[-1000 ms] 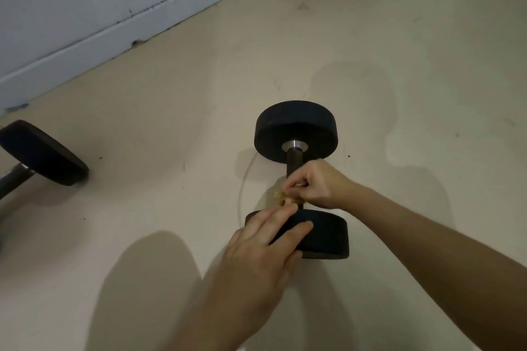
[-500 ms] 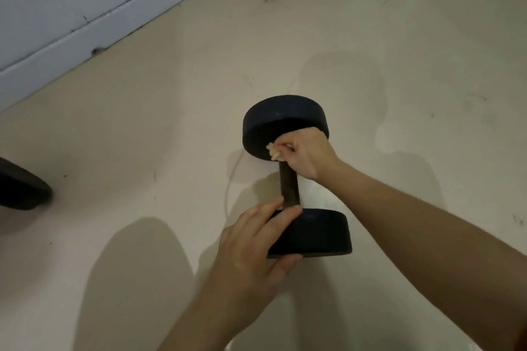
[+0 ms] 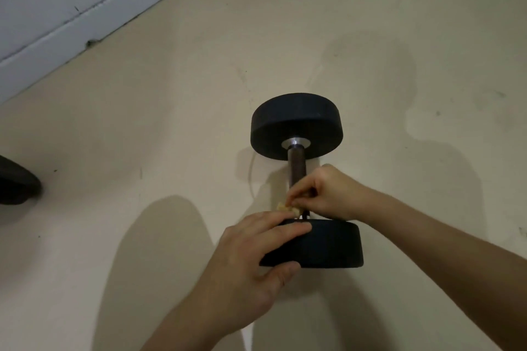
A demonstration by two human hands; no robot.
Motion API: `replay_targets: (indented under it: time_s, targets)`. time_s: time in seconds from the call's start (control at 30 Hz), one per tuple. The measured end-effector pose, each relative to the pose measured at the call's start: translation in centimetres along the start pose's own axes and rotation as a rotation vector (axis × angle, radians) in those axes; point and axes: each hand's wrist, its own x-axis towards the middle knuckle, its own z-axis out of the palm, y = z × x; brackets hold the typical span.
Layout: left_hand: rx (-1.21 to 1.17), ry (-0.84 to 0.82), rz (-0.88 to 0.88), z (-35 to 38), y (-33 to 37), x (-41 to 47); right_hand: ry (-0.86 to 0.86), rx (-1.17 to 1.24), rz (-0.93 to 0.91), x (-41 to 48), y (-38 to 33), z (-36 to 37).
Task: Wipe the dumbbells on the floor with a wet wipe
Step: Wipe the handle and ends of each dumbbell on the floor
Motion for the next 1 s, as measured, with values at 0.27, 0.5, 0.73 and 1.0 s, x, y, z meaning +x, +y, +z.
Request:
replay_targets:
  time_s: [0.27, 0.5, 0.73, 1.0]
  targets:
    - [0.058, -0.037, -0.025, 0.9, 1.1, 0.8, 0.171, 0.098, 0.055, -0.6, 1.7, -0.7]
    - [0.054, -0.031, 0.062, 2.8, 1.8, 2.3, 0.494, -0.084, 0.112, 1.2, 3.5, -3.4]
    - [0.010, -0.059, 0.170, 4.1, 2.8, 4.1, 0.303, 0.023, 0.155, -3.0, 4.3, -2.1]
    - [-0.087, -0.047, 0.278, 6.0, 3.2, 5.3, 0.129, 0.050, 0.206, -5.4, 4.2, -3.0]
